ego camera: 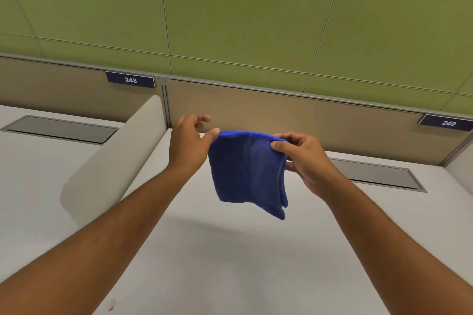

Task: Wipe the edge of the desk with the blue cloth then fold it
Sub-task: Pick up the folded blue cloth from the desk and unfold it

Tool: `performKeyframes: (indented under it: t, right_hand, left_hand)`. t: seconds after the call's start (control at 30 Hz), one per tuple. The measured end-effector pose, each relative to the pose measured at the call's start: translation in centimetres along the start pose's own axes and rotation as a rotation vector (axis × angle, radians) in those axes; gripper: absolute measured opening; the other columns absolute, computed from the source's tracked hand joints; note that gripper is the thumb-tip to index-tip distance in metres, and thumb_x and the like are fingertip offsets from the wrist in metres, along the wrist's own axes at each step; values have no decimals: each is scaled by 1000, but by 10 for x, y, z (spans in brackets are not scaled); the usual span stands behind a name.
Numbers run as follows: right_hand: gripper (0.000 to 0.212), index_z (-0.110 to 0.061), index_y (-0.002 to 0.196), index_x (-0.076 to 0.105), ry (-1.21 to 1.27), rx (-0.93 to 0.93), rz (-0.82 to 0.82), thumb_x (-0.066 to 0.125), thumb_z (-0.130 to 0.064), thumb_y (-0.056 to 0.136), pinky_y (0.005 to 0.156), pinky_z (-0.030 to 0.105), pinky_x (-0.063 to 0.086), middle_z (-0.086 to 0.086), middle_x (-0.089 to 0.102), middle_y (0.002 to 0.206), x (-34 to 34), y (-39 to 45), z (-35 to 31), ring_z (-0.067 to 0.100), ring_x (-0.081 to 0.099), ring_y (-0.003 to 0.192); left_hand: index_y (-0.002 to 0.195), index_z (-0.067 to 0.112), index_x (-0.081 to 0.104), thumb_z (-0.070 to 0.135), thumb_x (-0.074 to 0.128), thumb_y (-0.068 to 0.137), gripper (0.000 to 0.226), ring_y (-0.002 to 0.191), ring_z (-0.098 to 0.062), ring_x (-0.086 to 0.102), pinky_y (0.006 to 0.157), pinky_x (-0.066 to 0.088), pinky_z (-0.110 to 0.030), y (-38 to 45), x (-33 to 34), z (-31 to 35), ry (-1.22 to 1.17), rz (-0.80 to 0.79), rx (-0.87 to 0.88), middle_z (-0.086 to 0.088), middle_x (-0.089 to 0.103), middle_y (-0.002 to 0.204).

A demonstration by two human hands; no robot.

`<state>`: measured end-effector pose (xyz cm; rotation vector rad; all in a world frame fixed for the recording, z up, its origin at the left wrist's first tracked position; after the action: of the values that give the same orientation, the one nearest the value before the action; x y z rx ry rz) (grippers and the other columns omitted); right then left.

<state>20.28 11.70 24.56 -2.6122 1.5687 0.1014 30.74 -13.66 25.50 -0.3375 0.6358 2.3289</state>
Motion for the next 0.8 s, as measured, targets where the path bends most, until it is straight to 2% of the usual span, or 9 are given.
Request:
performKeyframes:
  t: [0.07,0.13,0.23,0.3,0.37,0.47,0.6,0.7,0.8]
  right_hand:
    - [7,-9,101,74,22,10,25,73,-9,94,70,31,60,8,76,90,19,-9,-5,21,72,79]
    - [6,-8,93,68,91,34,62,74,-5,92,66,29,61,11,75,86,38,-19,-7,23,74,74]
    - [12,-7,88,63,183,63,97,73,-3,92,66,31,62,17,73,87,63,-33,-8,27,76,76]
    - [10,-5,91,62,238,78,127,71,-3,93,65,31,62,19,73,90,73,-42,-8,28,78,77]
    - [7,-2,98,63,327,101,131,69,-3,95,69,33,65,18,75,91,84,-52,-7,32,81,82]
    - [7,-4,103,65,382,100,121,63,-2,97,77,32,65,15,79,90,99,-67,-4,30,82,89]
    - [18,-23,110,68,109,-4,141,64,-10,98,91,35,62,2,82,99,100,-78,-5,17,79,100]
    - [37,-32,121,63,-268,-255,229,61,-7,94,87,23,52,-14,74,117,89,-84,-19,11,67,116]
    - [60,-32,143,53,-636,-376,183,71,-15,88,104,28,43,-13,59,141,89,-78,-19,11,53,129]
  left_hand:
    - [98,30,70,25,78,89,13,72,3,58,69,48,-23,-15,-6,28,26,-19,109,9,68,94]
    - [94,33,74,33,75,88,7,72,2,61,68,47,-24,-36,-1,52,95,-174,190,15,71,82]
    - [104,40,76,61,64,82,33,97,-8,57,86,37,-37,-66,1,76,359,-320,354,20,74,90]
    - [110,42,75,71,57,81,45,106,-12,52,91,35,-44,-73,-8,81,537,-307,447,18,74,96]
    - [113,44,73,76,57,83,47,107,-13,49,90,32,-43,-75,-15,78,671,-291,500,18,72,97]
    - [116,44,74,68,65,89,37,108,-13,46,87,26,-39,-76,-26,68,661,-245,499,20,70,101]
    - [114,43,78,50,68,96,22,110,-12,46,82,17,-33,-63,-47,45,397,-162,344,17,74,105]
    - [112,41,78,48,67,97,20,106,-7,44,78,12,-33,-60,-54,43,366,-146,405,19,76,107]
    - [108,39,78,49,67,96,19,108,-11,50,81,15,-34,-61,-61,51,339,-120,476,20,72,104]
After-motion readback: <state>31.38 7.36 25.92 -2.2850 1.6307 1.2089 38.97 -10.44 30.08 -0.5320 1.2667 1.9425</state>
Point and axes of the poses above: each hand's wrist, its own y-axis towards the middle knuckle, its own x-axis out of the palm, z = x × y, the point moved 8 cm from there along y, towards the middle knuckle
